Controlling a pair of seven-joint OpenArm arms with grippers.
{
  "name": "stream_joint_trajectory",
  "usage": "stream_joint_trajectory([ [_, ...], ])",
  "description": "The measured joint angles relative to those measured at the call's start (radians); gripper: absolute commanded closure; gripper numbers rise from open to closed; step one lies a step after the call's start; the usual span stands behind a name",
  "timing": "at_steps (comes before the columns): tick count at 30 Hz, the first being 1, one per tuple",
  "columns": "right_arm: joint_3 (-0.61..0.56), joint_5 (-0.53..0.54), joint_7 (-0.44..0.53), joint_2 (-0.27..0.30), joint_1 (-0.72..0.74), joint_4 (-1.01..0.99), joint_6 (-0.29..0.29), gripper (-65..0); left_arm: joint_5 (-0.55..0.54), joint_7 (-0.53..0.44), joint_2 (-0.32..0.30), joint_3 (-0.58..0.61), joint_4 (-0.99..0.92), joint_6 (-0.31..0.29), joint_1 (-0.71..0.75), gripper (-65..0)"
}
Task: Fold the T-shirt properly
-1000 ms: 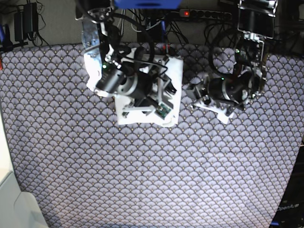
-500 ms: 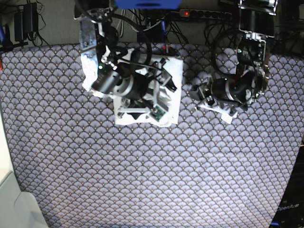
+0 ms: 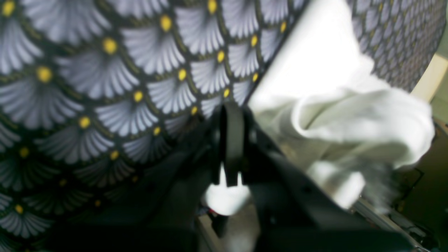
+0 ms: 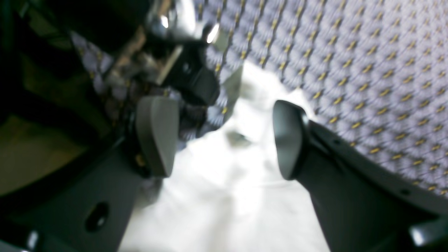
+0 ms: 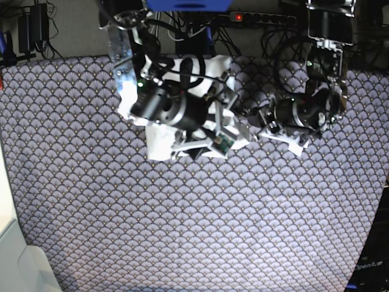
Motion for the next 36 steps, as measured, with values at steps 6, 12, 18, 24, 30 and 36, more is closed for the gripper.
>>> stream_joint_trajectory([
  [6, 0.156, 0.002, 0.026, 0.028, 0.004, 0.040, 0.000, -43.3, -0.001, 0.001, -0.002, -0.025, 0.001, 0.000, 0.011, -0.2],
  [12, 0.261, -0.003, 0.022, 0.091, -0.069, 0.040, 0.000, -40.2, 0.000, 0.003, -0.029, -0.027, 0.001, 0.000, 0.006, -0.2],
  [18, 0.258, -0.003, 0.026, 0.114, -0.120, 0.040, 0.000, -38.6, 0.000, 0.001, -0.062, -0.153, -0.004, 0.000, 0.003, -0.2],
  [24, 0.257, -0.003, 0.023, 0.113, -0.107, 0.040, 0.000, -40.9, -0.001, 0.000, -0.141, -0.204, -0.005, -0.003, 0.006, -0.2],
  [30, 0.080, -0.007, 0.023, 0.190, -0.005, -0.005, 0.000, -41.5, -0.003, 0.005, -0.145, -0.201, 0.003, -0.003, 0.044, -0.2],
  [36, -0.036, -0.005, 0.022, 0.234, 0.103, -0.066, 0.000, -41.5, -0.005, 0.003, -0.145, -0.201, 0.003, -0.003, 0.051, -0.2],
])
